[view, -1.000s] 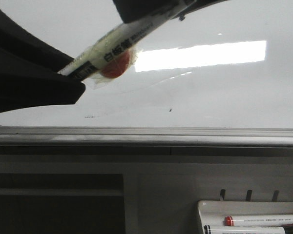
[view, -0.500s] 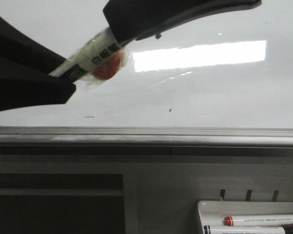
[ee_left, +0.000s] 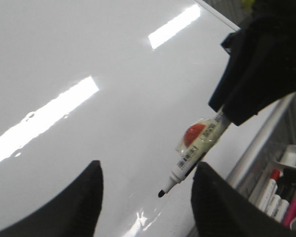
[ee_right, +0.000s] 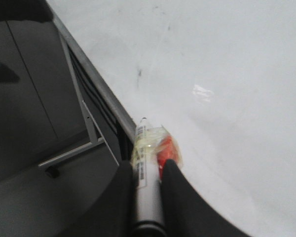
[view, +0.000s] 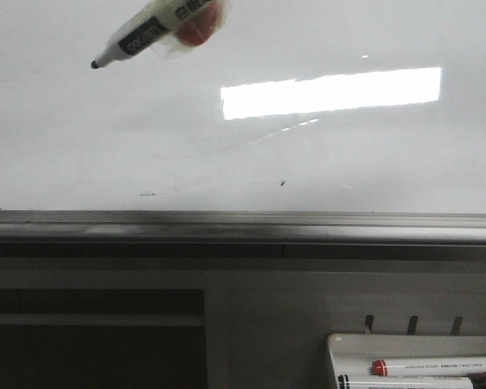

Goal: Write number 2 on whiteboard

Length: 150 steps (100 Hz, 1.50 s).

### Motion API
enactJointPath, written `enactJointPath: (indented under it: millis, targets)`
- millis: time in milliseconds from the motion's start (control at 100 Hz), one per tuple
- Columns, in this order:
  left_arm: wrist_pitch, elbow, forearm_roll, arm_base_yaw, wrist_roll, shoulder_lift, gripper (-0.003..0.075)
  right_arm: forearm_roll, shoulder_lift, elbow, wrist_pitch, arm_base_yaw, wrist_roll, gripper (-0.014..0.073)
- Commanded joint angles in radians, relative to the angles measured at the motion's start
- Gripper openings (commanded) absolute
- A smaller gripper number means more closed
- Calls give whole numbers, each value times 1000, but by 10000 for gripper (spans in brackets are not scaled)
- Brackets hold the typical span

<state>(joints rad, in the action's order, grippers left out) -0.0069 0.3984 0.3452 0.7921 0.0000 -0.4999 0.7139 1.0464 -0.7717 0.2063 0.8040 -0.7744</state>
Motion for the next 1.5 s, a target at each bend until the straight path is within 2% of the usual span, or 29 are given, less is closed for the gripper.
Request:
enactJointPath:
  millis: [0,160,290,540,1140,1290,1490]
  targets:
    - [-59,38,-83,-59,-11,12,195,14,-20,-33,-77,-45,-8,-68]
    - [-70,38,-186,-190,-11,-4,-23,25,1,-72,-33,-135,-8,-68]
    - [-115,38,-241,-273,-11,-35,-20,10,40,-98,-31,-159,-10,-68]
    - [-180,38,-333,-351,-11,-75,-20,-5,74,-100,-103,-159,-10,-68]
    - [-213,36,-345,-355,-11,-104,-20,-21,141,-119,-228,-199,-10,-68]
    - [-213,36,-345,-355,-11,-104,-20,-21,114,-115,-175,-245,-11,-66]
    - [-216,36,-345,-355,-11,-104,-20,-19,72,-24,-56,-294,-9,-48]
